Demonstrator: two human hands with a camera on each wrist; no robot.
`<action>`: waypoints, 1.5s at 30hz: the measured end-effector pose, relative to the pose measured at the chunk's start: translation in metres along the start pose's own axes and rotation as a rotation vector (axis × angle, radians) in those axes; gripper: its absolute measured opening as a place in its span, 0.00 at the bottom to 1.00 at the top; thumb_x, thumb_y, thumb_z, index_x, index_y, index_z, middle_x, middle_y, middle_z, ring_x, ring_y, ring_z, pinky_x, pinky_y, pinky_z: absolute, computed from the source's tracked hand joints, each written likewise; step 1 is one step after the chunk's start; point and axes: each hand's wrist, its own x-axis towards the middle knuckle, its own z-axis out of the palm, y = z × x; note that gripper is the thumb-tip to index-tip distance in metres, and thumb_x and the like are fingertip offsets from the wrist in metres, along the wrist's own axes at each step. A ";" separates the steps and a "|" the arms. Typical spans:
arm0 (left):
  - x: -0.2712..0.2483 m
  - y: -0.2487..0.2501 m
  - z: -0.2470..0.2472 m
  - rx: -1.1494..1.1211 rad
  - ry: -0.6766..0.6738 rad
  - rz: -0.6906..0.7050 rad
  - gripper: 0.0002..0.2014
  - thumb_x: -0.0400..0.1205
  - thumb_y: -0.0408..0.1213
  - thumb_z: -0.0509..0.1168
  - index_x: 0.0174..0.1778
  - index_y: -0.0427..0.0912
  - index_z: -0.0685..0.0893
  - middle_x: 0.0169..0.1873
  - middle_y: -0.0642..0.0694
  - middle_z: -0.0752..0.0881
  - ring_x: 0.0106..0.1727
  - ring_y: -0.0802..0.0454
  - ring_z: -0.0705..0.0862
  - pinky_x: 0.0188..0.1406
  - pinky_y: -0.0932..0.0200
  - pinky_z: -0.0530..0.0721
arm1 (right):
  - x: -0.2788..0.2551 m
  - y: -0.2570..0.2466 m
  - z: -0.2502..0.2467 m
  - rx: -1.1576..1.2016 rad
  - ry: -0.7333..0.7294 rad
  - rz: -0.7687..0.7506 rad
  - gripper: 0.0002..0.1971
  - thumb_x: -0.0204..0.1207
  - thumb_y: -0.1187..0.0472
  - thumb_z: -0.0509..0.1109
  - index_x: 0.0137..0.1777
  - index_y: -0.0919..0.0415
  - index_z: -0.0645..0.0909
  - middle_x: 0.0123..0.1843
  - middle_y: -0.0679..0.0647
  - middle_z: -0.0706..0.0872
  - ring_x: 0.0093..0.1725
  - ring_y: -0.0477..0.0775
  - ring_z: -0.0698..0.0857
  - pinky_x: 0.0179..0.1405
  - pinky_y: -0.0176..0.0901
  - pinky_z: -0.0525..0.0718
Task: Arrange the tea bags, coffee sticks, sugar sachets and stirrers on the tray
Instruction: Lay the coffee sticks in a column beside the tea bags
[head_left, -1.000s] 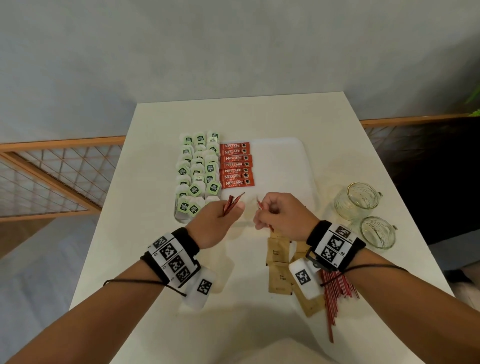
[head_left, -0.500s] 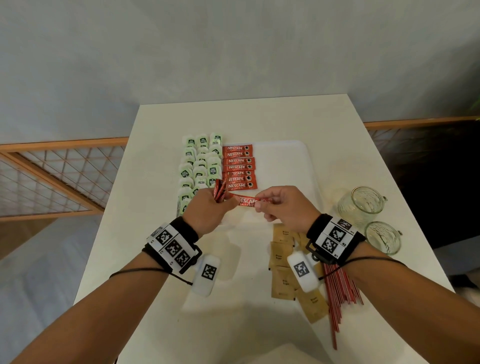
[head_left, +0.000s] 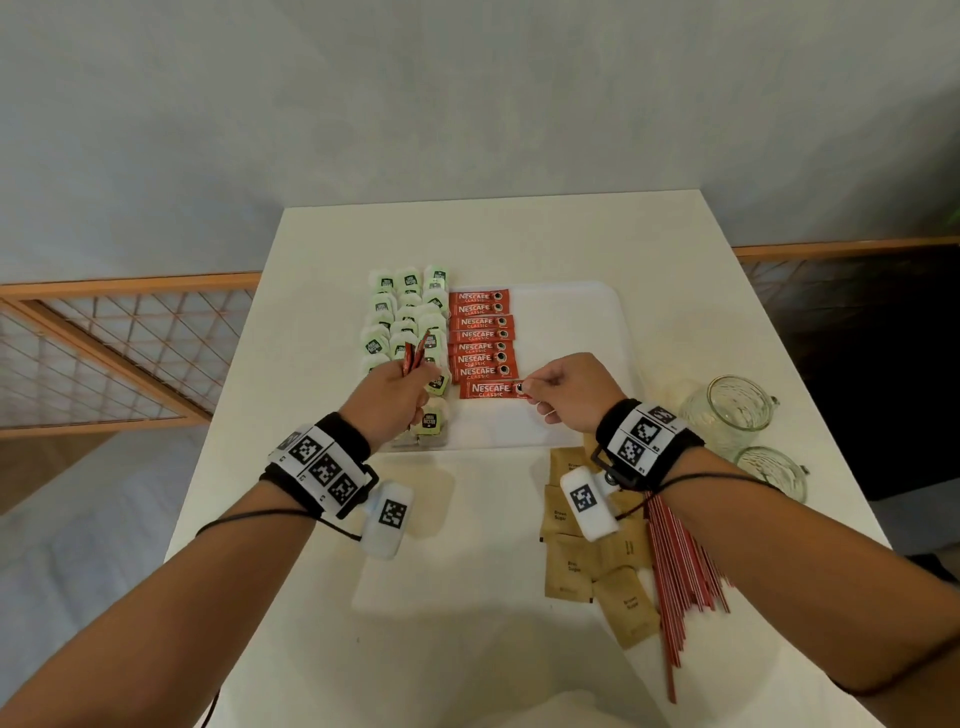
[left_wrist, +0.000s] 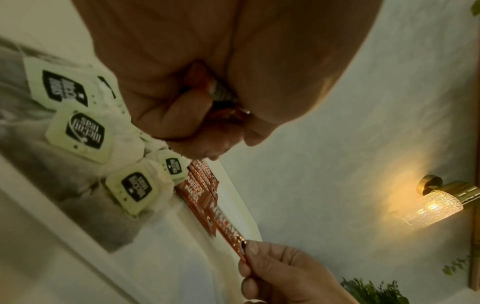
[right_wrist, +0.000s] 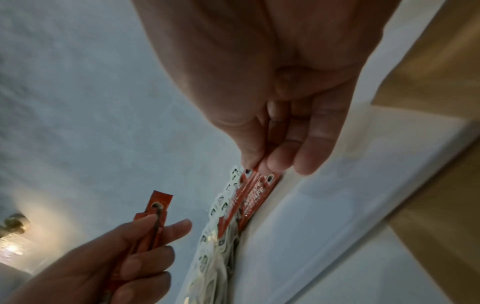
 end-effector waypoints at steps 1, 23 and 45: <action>0.001 0.001 -0.002 -0.010 -0.007 -0.013 0.09 0.89 0.41 0.62 0.46 0.41 0.74 0.24 0.50 0.71 0.24 0.51 0.71 0.21 0.62 0.68 | 0.004 0.000 0.001 -0.010 0.001 0.018 0.08 0.82 0.61 0.74 0.51 0.66 0.91 0.39 0.57 0.92 0.35 0.49 0.87 0.41 0.44 0.93; 0.000 -0.006 -0.007 0.067 -0.156 0.036 0.15 0.91 0.39 0.60 0.56 0.30 0.85 0.41 0.42 0.93 0.35 0.41 0.84 0.35 0.55 0.85 | 0.032 -0.006 0.020 -0.103 0.039 0.216 0.13 0.76 0.54 0.81 0.44 0.66 0.90 0.34 0.55 0.93 0.35 0.51 0.94 0.39 0.45 0.94; 0.005 -0.006 -0.004 0.304 -0.130 0.177 0.14 0.79 0.41 0.77 0.30 0.47 0.82 0.23 0.57 0.80 0.25 0.60 0.76 0.33 0.65 0.75 | -0.007 -0.021 0.019 0.231 -0.235 -0.016 0.07 0.79 0.64 0.77 0.54 0.63 0.90 0.44 0.57 0.91 0.37 0.48 0.89 0.37 0.43 0.91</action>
